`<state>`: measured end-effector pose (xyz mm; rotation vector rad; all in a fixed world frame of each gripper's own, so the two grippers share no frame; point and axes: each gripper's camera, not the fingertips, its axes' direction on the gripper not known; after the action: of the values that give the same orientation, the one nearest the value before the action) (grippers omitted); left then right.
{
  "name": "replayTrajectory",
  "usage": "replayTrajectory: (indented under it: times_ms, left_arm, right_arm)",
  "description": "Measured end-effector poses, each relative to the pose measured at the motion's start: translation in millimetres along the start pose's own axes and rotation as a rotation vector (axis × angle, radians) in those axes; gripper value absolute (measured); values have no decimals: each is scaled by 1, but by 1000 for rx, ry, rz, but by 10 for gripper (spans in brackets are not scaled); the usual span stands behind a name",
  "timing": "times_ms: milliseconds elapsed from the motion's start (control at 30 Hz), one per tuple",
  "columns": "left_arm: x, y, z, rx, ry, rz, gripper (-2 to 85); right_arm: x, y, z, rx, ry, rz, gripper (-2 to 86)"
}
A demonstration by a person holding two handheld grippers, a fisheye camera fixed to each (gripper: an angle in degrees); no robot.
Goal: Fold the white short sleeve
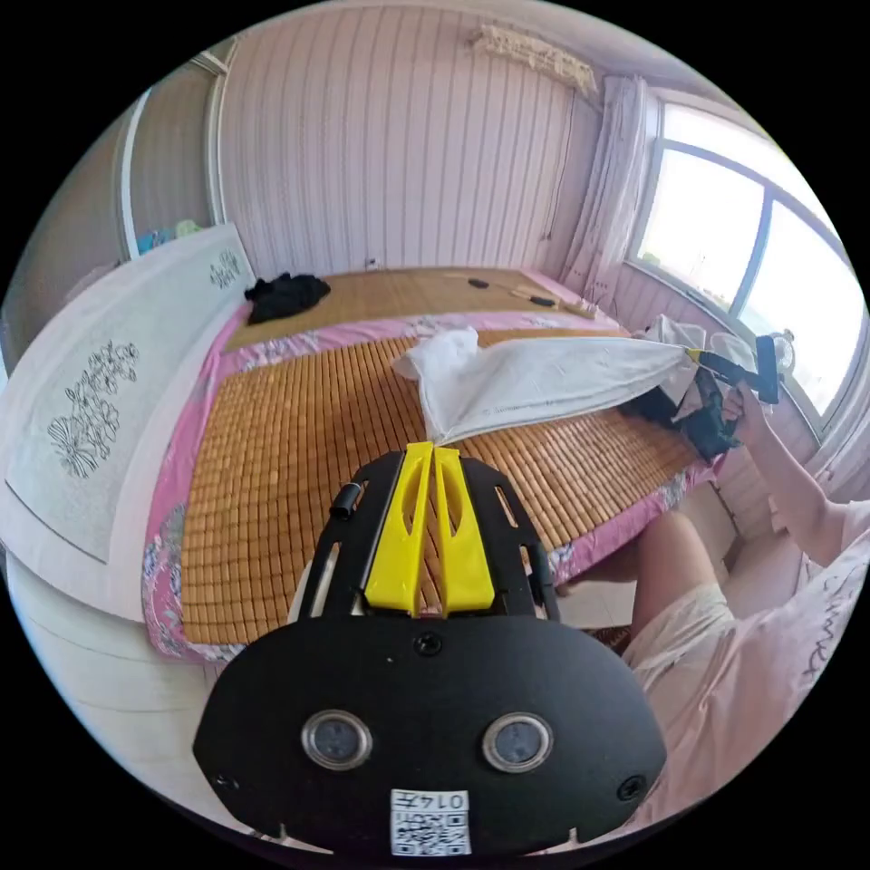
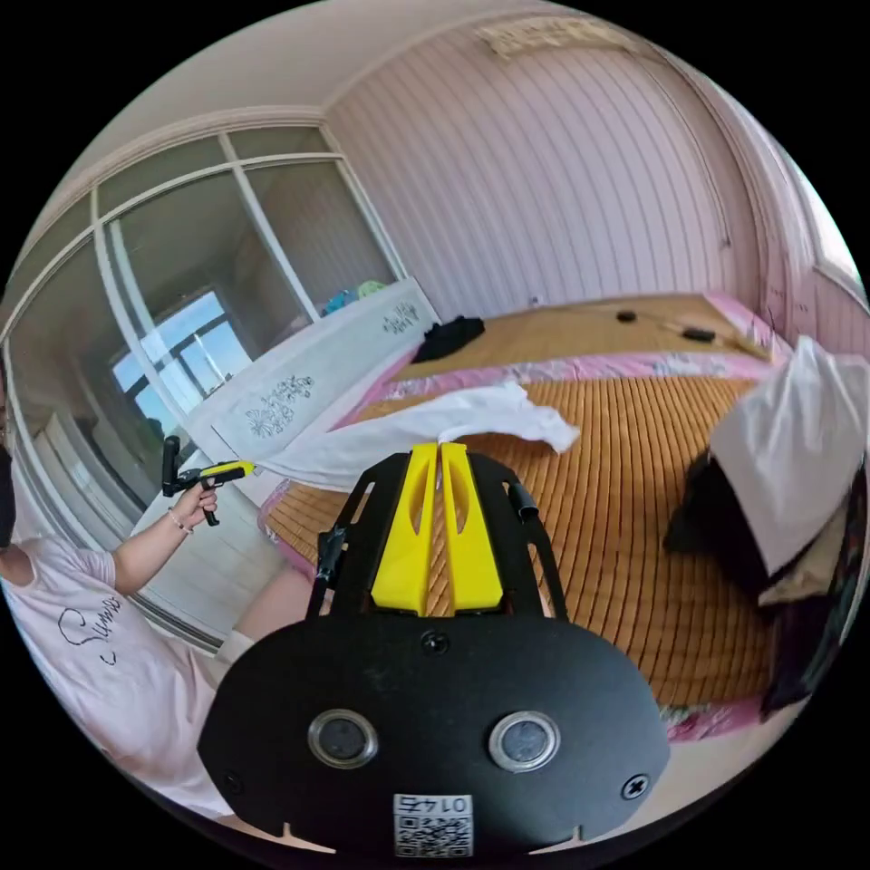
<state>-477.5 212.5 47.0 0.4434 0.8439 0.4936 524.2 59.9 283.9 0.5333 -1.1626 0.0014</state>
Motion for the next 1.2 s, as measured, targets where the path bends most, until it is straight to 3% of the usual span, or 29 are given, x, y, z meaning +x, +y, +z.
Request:
replayTrajectory:
  times_ms: [233, 533, 800, 933, 1200]
  left_arm:
    - [-15, 39, 115, -315, 64, 2, -10]
    - [-51, 50, 137, -467, 168, 21, -8]
    - [-114, 29, 143, -494, 224, -76, 46]
    - [-156, 0, 142, -444, 219, -104, 50]
    - [-248, -134, 207, -230, 193, -200, 41]
  right_arm:
    - [65, 76, 101, -296, 60, 245, 1]
    - [63, 110, 167, -572, 145, 142, 4]
    - [66, 104, 229, -646, 195, 66, 31]
    - [48, 70, 278, -665, 244, -106, 54]
    - [-29, -62, 459, -614, 73, -526, 56]
